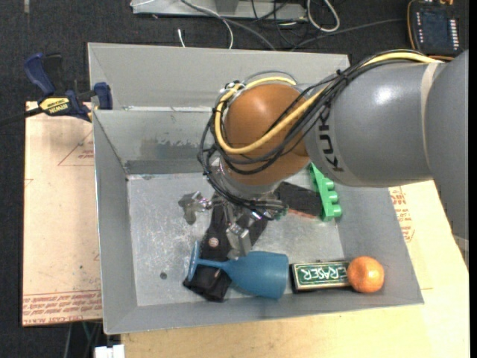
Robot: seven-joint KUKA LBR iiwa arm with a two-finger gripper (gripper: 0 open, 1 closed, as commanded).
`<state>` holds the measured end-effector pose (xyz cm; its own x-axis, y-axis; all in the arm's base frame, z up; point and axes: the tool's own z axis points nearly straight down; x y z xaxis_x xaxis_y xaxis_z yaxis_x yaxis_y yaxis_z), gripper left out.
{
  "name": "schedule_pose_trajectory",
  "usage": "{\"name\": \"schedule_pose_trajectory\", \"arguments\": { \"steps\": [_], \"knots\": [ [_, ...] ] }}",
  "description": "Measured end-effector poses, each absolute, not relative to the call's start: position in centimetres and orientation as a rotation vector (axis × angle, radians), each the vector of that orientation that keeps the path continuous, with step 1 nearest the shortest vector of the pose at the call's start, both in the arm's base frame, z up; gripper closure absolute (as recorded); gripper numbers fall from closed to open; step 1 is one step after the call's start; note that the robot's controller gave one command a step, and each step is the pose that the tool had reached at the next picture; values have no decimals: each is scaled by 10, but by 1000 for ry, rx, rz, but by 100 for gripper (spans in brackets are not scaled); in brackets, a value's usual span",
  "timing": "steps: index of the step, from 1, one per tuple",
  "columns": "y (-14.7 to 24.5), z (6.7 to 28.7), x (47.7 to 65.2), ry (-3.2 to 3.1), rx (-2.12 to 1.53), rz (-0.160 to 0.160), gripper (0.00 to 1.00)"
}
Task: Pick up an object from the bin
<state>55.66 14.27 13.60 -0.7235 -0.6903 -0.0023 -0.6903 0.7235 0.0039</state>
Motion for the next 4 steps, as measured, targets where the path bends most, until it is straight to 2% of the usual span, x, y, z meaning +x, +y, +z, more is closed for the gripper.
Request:
{"name": "schedule_pose_trajectory", "arguments": {
  "steps": [1, 2, 4],
  "knots": [
    [124, 71, 584, 2922, -1120, 8, 0],
    [119, 73, 587, 2846, -1301, 5, 100],
    [119, 79, 587, 2846, -1298, 7, 100]
  ]
}}
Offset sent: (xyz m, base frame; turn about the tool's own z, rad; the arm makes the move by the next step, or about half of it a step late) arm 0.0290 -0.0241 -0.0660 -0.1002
